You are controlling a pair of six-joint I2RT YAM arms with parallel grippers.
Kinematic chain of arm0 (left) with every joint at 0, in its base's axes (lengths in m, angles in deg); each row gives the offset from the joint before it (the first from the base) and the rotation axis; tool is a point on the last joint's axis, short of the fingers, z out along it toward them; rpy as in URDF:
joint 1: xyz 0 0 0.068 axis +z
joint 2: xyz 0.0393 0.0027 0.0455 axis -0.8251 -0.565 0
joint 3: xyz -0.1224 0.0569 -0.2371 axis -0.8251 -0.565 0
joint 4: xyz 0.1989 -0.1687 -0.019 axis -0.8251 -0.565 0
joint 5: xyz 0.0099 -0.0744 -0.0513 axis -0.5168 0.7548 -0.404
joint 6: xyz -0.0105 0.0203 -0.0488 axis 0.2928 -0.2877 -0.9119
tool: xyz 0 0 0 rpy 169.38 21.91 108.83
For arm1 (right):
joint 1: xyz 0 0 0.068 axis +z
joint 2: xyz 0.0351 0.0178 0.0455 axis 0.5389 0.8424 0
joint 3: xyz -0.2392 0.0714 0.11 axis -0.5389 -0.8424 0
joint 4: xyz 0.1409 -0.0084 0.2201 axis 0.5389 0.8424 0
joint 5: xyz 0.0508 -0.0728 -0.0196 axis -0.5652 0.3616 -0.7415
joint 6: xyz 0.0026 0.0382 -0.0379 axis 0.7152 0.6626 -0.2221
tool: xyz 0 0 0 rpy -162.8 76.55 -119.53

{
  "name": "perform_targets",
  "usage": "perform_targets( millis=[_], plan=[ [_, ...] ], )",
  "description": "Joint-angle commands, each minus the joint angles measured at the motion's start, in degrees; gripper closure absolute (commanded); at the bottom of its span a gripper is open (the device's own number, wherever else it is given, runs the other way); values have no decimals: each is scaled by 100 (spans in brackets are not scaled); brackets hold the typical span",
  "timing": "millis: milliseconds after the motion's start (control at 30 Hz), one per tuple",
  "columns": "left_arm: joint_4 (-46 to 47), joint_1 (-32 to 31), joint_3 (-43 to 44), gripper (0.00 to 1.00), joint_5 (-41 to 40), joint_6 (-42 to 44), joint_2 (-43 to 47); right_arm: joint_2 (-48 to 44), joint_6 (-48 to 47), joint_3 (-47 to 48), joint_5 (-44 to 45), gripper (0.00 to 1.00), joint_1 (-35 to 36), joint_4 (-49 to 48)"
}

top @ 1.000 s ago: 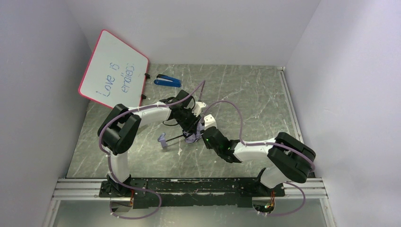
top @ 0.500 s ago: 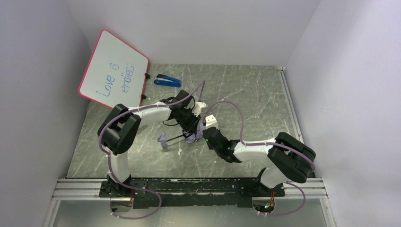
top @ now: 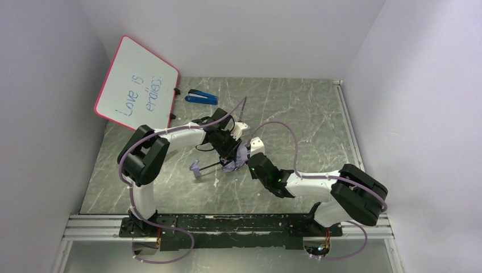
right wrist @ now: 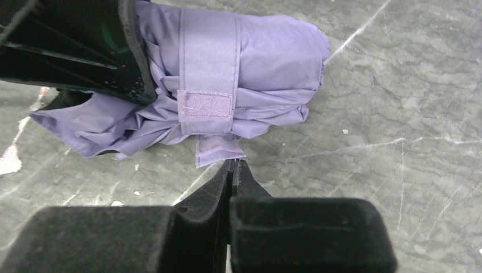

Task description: Put away the umbrella

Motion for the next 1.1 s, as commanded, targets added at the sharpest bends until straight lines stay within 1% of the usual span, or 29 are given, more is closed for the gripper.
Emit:
perform_targets(
  millis=[0, 100, 300, 433, 500, 700, 800, 933, 1067],
  plan=[
    [-418, 47, 6, 95, -739, -5, -195, -246, -124, -206, -130, 100, 24, -515],
    [-433, 47, 31, 95, -737, 1, -212, -245, -158, -259, -192, 100, 26, -609],
    [-441, 47, 32, 95, -729, 10, -221, 37, -92, -216, -177, 100, 21, -722],
    [-445, 47, 5, 95, -736, 26, -205, 252, 53, -80, -44, 92, 20, -636],
    [-437, 47, -13, 95, -750, 27, -197, 316, 153, -36, 19, 86, 20, -568],
    [-428, 47, -29, 95, -740, 18, -190, 312, 597, -100, 8, 74, 17, -539],
    [-437, 48, -11, 95, -746, 19, -203, 350, 933, -129, -110, 74, -2, -597],
    [-458, 47, 19, 95, -748, 26, -195, 437, 1495, -163, -271, 82, -64, -720],
    [-480, 47, 34, 95, -746, 37, -195, 409, 2020, -376, -669, 84, -185, -1125]
  ],
)
